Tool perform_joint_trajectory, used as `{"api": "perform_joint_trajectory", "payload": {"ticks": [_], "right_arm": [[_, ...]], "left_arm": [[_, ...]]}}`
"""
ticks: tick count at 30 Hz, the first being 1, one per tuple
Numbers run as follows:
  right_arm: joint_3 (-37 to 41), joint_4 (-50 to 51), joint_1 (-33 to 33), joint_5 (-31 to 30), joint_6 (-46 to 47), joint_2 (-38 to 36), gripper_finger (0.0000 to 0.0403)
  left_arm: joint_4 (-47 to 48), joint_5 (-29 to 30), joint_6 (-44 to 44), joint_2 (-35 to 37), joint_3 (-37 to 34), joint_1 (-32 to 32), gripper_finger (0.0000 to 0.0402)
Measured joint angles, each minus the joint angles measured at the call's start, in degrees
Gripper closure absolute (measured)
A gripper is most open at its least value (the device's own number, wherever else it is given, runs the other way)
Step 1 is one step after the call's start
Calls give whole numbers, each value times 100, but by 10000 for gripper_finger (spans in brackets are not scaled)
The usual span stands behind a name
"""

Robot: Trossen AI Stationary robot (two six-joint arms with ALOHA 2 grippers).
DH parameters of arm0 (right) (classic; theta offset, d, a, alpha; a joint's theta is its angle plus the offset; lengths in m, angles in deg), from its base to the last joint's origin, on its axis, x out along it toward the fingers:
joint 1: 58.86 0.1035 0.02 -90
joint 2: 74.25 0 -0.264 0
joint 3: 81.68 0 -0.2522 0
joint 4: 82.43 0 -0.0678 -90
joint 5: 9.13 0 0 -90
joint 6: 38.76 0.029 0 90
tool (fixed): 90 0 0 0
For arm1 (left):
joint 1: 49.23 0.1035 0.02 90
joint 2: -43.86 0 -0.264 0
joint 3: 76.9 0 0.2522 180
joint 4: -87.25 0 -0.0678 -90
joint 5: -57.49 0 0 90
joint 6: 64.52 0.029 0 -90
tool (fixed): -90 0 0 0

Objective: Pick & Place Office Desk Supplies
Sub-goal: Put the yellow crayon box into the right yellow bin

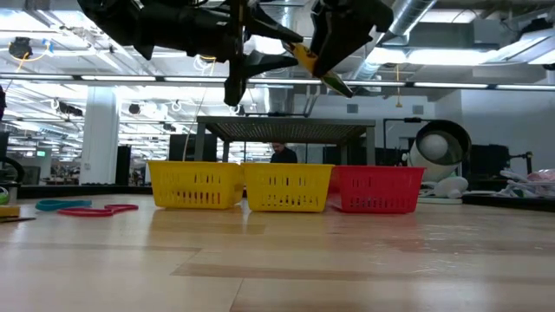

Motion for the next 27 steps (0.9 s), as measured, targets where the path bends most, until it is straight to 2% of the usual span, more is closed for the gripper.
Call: {"api": "perform_joint_trajectory", "payload": {"ticks": [6,10,27], "right_arm": [[0,9,0,1,-4,0,122],[2,24,0,1,-13,0,122],[2,114,9,86,207,-12,121]], "left_arm": [[-35,0,255,2,0,-2,357],[-26,2,383,2,0,0,392],[120,-366,1085,7,0,184,394]]}}
